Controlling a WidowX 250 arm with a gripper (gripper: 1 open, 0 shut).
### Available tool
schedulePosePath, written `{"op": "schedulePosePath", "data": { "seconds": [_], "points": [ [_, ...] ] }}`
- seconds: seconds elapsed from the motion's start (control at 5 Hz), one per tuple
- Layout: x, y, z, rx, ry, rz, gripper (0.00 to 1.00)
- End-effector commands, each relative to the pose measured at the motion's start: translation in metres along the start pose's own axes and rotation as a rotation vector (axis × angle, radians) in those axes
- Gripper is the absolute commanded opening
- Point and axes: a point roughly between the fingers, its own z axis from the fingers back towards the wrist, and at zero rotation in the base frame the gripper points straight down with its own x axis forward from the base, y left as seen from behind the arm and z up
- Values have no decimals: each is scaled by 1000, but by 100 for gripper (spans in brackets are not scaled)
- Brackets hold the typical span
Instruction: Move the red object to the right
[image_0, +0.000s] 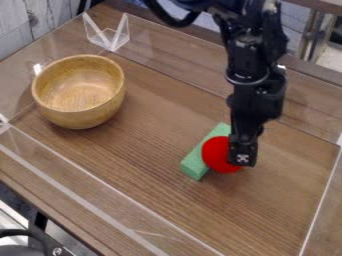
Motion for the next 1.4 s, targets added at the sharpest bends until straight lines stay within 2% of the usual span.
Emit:
{"op": "schedulePosePath", "data": {
  "seconds": [0.0, 0.2, 0.4, 0.6, 0.8, 1.0, 1.2],
  "points": [
    [3, 21, 25, 69, -39, 82, 100],
    [8, 19, 47, 107, -45, 162, 100],
    [8, 24, 85, 184, -48, 283, 100],
    [9, 32, 106, 276, -47, 477, 100],
    [17, 33, 111, 338, -55, 615, 100],
    [21, 32, 113, 363, -73, 760, 100],
    [21, 23, 111, 348, -99, 786, 100]
  ]
}}
